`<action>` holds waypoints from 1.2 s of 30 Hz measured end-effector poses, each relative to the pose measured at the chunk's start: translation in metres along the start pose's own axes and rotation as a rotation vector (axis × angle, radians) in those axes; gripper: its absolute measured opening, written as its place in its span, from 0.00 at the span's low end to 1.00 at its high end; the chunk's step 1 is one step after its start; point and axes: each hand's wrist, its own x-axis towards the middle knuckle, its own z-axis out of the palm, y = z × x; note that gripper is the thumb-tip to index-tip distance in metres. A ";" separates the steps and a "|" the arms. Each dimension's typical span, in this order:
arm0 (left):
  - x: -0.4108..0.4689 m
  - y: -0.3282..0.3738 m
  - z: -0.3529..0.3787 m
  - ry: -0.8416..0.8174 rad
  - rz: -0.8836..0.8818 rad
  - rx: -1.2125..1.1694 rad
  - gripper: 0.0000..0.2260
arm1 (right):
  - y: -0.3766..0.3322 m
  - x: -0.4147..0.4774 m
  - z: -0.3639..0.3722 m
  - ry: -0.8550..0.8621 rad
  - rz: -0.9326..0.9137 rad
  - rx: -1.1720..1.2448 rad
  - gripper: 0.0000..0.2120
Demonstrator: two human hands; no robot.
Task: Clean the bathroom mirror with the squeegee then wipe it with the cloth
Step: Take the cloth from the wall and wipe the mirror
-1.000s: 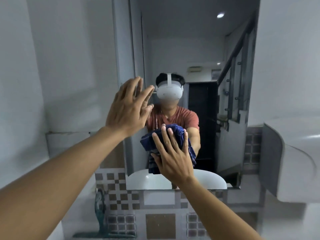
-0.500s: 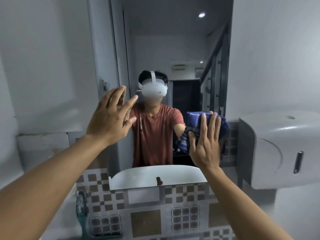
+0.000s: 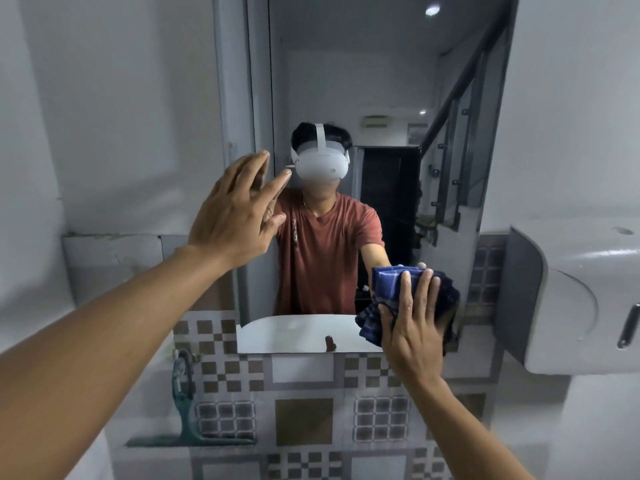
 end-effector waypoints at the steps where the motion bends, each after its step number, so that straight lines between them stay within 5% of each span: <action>1: 0.000 0.000 0.000 0.002 -0.002 -0.005 0.30 | -0.007 -0.002 0.004 0.001 -0.030 -0.019 0.31; 14: -0.001 -0.005 0.001 0.013 0.031 0.001 0.30 | -0.112 -0.009 0.051 0.065 -0.347 -0.106 0.32; 27: -0.002 -0.006 0.001 -0.012 0.021 -0.012 0.31 | -0.138 -0.012 0.055 -0.135 -0.826 -0.165 0.30; 31: -0.003 -0.004 0.000 -0.013 0.016 -0.017 0.31 | -0.101 -0.010 0.037 -0.138 -0.758 -0.199 0.28; 36: -0.004 -0.003 -0.001 0.004 0.006 -0.026 0.31 | -0.034 0.000 0.011 -0.066 -0.375 -0.162 0.32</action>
